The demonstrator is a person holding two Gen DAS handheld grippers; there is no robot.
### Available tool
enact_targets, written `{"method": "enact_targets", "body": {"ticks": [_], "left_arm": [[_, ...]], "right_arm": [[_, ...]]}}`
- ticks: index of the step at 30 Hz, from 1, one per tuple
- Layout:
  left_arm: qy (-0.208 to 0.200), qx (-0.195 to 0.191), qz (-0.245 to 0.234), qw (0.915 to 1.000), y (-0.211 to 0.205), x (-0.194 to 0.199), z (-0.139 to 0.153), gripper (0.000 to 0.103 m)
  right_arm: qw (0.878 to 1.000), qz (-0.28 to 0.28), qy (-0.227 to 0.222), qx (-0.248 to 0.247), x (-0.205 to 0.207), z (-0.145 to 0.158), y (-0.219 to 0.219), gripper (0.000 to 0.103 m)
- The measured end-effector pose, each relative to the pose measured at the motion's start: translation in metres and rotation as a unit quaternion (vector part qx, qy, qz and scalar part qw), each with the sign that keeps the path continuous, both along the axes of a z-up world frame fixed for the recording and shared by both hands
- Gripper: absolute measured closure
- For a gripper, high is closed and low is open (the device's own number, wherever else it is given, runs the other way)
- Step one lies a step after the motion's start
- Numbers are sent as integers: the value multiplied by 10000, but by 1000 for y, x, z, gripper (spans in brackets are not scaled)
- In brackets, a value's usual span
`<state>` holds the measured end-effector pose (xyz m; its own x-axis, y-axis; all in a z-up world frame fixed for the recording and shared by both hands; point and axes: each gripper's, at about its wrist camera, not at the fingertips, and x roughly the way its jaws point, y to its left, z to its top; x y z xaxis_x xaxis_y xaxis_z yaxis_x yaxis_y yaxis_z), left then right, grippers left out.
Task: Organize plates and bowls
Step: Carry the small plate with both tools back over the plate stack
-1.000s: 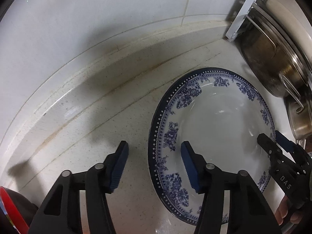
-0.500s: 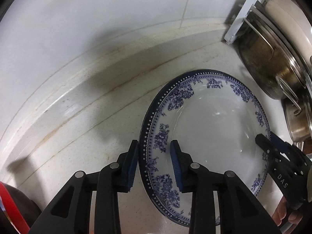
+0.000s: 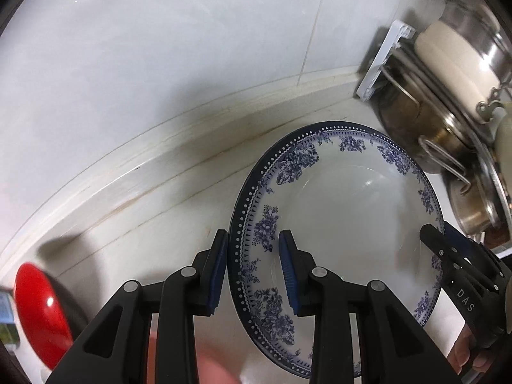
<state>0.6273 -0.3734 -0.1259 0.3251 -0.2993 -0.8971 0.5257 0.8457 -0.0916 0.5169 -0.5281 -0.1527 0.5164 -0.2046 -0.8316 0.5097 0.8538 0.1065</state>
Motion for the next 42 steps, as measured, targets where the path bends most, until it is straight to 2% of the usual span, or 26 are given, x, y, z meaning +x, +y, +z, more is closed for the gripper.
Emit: {"method": "enact_targets", "body": {"ticks": [4,11,22,29,42], "left_arm": [[-27,-141,101,9998,20,-12,14,71],[-327,-285,226,9988,58,-48,45,71],[-524,-479,652,9953,126,-92,75,70],[-694,-535,982,9913,180,-126,90,71],[-723,-610,1880,9776,283,-179,89,71]], "right_arm": [[9998,58,-122,-176,-14,20,16,66],[9984,218,-350,-389,-43,54,48,66],[9930,566,-679,-779,-84,87,107,66],[9903,840,-807,-752,-103,97,143,66],[9804,1578,-916,-742,-130,98,235,66]]}}
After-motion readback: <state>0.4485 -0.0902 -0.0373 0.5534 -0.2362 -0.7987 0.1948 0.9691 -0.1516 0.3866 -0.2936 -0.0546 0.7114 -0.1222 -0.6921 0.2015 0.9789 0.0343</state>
